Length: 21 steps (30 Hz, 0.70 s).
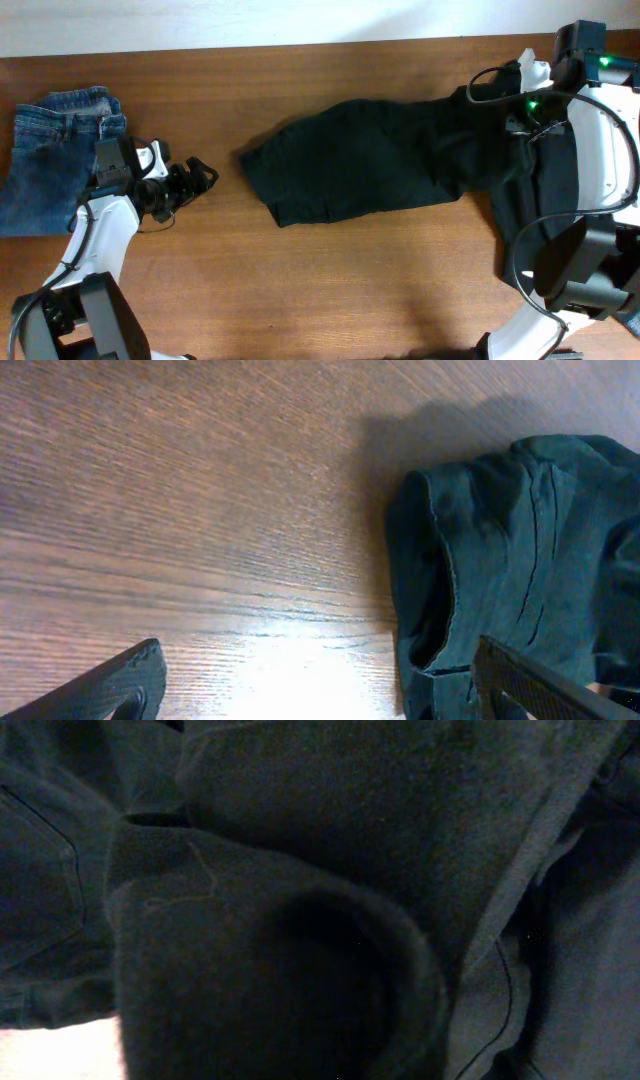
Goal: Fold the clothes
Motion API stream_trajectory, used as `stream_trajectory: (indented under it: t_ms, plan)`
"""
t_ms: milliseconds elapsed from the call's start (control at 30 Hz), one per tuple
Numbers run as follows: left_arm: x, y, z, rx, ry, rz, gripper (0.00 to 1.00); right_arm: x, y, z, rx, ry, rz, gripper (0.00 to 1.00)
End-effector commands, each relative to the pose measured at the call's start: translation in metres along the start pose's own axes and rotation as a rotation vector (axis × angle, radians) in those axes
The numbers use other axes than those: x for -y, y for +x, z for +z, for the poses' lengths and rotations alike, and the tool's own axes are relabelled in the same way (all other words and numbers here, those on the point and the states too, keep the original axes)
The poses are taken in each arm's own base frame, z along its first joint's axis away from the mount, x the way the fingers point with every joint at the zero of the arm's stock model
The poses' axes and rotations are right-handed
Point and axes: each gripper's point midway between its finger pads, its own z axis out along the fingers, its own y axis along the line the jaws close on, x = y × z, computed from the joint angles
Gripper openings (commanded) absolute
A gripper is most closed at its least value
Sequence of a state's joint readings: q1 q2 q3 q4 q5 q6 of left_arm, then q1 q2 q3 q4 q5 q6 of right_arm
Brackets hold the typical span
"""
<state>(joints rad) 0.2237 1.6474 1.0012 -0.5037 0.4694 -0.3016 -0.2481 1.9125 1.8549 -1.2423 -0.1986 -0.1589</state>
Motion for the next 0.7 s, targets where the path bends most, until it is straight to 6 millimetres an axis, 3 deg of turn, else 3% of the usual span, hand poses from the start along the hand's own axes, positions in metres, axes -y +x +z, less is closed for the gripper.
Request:
stream_trajectory:
  t_ms: [0,100,667]
  plan:
    - [0.0049,-0.007,-0.0081,0.029,0.001,0.034,0.97,-0.0043,-0.0035,-0.0051,0.018,-0.005,-0.019,0.11]
    - [0.0049,-0.007,-0.0081,0.029,0.001,0.038,0.97,-0.0041,-0.0035,-0.0051,0.018,-0.005,-0.019,0.18]
    - [0.0049,-0.0071,-0.0081,0.03,0.001,0.064,0.97,-0.0041,-0.0034,-0.0051,0.017,-0.005,-0.018,0.19]
